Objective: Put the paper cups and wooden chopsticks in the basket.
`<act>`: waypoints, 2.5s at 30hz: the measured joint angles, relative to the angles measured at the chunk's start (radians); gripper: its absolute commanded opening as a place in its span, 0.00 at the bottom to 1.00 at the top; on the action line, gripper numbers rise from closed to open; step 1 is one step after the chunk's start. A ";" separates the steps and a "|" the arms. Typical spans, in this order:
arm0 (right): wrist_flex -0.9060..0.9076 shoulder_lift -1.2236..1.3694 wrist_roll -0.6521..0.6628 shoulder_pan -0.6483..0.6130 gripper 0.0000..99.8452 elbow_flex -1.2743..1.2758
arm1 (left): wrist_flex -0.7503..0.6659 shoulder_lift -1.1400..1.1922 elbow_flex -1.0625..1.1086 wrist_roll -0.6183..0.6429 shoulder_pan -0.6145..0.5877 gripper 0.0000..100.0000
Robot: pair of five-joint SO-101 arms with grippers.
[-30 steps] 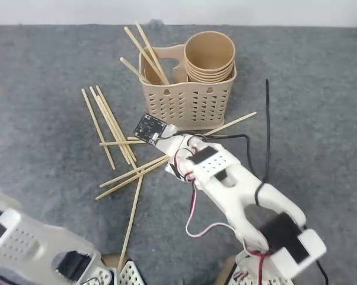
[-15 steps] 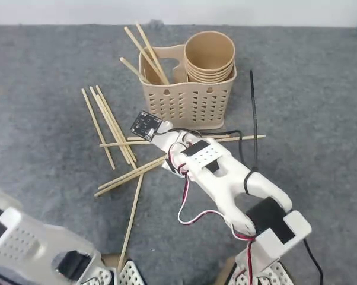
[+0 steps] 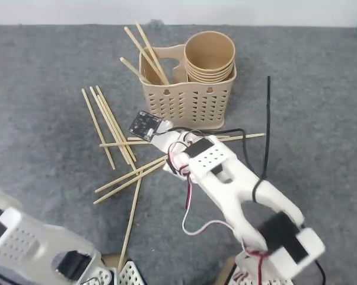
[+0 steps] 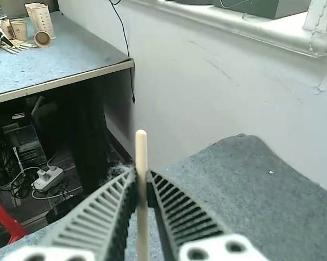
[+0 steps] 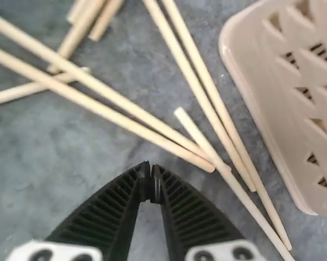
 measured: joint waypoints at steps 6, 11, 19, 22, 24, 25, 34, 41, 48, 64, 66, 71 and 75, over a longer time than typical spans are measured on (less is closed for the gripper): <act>0.026 -0.025 -0.002 -0.117 0.17 0.000 | 0.000 0.000 0.000 0.000 0.000 0.01; 0.025 0.091 -0.044 -0.206 0.17 -0.051 | 0.000 0.000 0.000 0.000 0.000 0.01; 0.023 0.315 -0.054 -0.213 0.17 -0.252 | 0.000 0.000 0.084 0.000 0.000 0.01; 0.023 0.358 -0.054 -0.213 0.17 -0.299 | 0.000 0.000 0.094 0.000 0.000 0.01; 0.021 0.373 -0.054 -0.212 0.16 -0.316 | 0.000 0.000 0.094 0.000 0.000 0.01; 0.021 0.379 -0.054 -0.212 0.16 -0.322 | 0.000 0.000 0.094 0.000 0.000 0.01; 0.051 0.402 -0.054 -0.210 0.01 -0.344 | 0.000 0.000 0.094 0.000 0.000 0.01; 0.270 0.407 -0.055 -0.213 0.01 -0.414 | 0.000 0.000 0.094 0.000 0.000 0.01; 0.456 0.252 -0.054 -0.218 0.01 -0.440 | 0.000 0.000 0.094 0.000 0.000 0.01; 0.462 -0.479 -0.183 -0.129 0.01 -0.440 | 0.000 0.000 0.146 0.000 0.000 0.01; 0.430 -0.520 -0.224 -0.098 0.01 -0.440 | 0.000 0.000 0.127 0.000 0.000 0.01; 0.331 -0.580 -0.319 -0.040 0.01 -0.440 | 0.000 -0.055 0.146 0.000 0.000 0.01; 0.224 -0.603 -0.417 0.000 0.01 -0.440 | 0.000 -0.198 0.287 0.002 0.029 0.01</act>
